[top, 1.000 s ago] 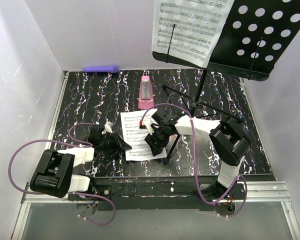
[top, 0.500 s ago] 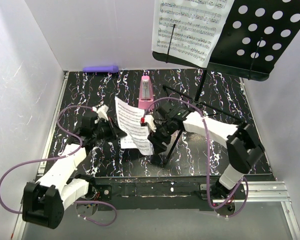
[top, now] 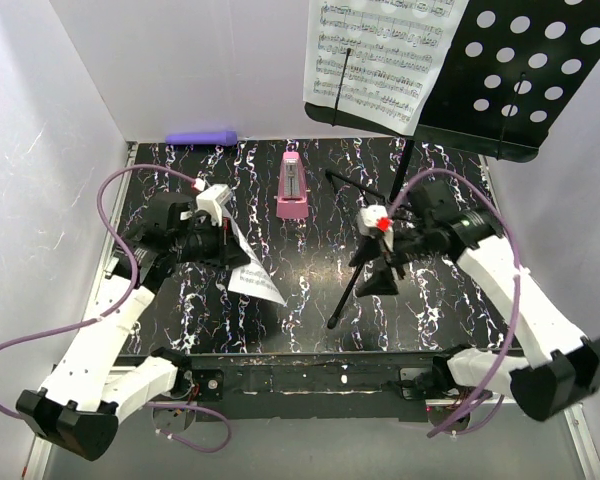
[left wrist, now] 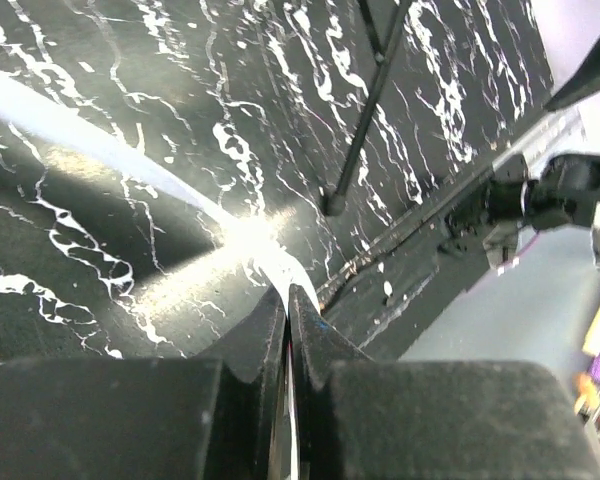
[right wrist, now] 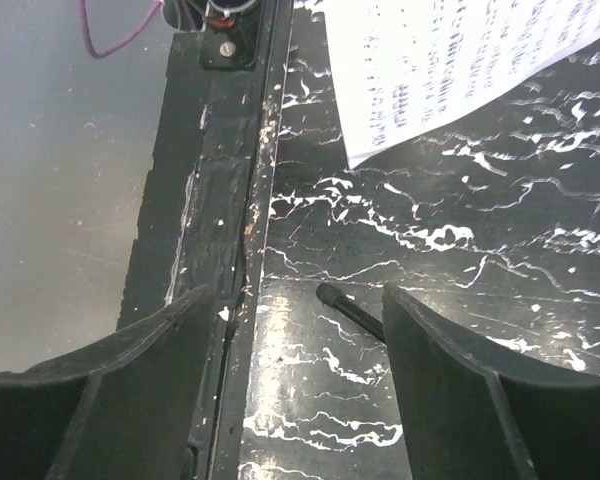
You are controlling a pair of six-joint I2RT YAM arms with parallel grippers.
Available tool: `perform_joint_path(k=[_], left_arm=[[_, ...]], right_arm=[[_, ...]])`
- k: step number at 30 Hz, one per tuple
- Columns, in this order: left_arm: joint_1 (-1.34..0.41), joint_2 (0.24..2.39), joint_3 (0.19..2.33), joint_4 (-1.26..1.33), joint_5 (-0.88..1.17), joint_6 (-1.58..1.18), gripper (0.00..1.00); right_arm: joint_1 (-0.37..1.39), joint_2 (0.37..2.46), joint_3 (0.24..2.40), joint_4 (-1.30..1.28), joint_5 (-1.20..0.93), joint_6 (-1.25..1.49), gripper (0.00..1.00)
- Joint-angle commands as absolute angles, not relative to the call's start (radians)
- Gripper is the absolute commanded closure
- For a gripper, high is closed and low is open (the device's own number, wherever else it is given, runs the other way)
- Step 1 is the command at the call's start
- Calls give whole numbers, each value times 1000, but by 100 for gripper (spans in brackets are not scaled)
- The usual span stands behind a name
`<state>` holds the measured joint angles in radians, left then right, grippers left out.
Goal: Set up the instrument practice props
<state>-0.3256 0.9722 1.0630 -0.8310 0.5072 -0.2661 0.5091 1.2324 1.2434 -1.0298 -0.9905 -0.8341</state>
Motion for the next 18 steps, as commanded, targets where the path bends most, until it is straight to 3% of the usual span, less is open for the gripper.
perform_joint_path(k=[1, 4, 11, 18], left_arm=[[-445, 979, 1178, -1005, 453, -169, 100], [-540, 959, 1184, -1012, 460, -146, 100], [-647, 873, 1152, -1011, 472, -62, 100], [-733, 761, 1101, -901, 569, 60, 100]], right_arm=[[443, 1063, 1113, -1034, -1151, -968, 21], [440, 980, 1026, -1047, -1111, -1032, 9], [370, 956, 1172, -1229, -1040, -1049, 9], [311, 914, 1174, -1028, -1067, -795, 6]])
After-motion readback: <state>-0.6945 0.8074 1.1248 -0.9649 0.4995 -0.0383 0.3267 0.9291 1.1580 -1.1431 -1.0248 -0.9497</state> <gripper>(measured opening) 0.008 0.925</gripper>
